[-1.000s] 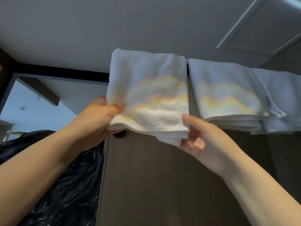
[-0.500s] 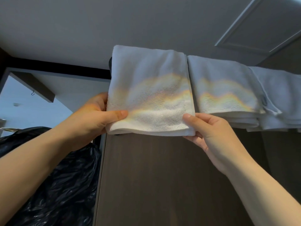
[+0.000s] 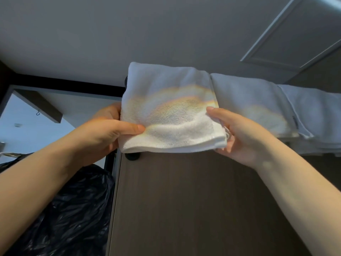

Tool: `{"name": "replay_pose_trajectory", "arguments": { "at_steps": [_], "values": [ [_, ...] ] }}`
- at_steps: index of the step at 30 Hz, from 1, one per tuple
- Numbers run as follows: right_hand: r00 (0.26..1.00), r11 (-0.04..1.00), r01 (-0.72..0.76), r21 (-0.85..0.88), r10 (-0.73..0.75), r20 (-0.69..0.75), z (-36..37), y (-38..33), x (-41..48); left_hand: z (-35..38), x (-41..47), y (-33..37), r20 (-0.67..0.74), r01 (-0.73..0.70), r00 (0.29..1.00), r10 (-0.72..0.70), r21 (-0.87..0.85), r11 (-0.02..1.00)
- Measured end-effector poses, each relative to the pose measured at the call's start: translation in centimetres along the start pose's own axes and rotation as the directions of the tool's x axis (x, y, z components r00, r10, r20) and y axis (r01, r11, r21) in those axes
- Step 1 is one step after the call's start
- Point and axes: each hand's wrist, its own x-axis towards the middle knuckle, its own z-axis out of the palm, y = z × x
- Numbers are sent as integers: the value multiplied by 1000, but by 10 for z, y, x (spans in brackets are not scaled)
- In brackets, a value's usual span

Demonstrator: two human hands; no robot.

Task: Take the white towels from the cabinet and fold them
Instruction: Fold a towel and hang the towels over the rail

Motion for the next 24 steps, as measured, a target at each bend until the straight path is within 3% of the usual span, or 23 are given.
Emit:
{"name": "replay_pose_trajectory", "arguments": {
  "at_steps": [4,9,16,20,22,24],
  "values": [
    [1000,1000,9,11,-9,-5,2,-9,2,1,1,1,14,-14,1000,14,22,1000],
    [997,992,-8,-129,18,76,5,-26,5,0,0,3,26,-47,999,47,9,999],
    [998,984,24,-179,-35,-55,15,-35,19,2,6,13,33,13,999,-14,14,1000],
    [998,988,51,-146,-56,-35,21,-43,21,6,23,25,-130,47,991,-40,45,998],
    [993,988,113,-101,-116,-26,26,-48,27,6,36,27,-200,33,980,-14,93,995],
    [971,972,201,-121,-214,-105,30,-53,38,5,49,28,-236,1,972,18,80,997]
  ]
}}
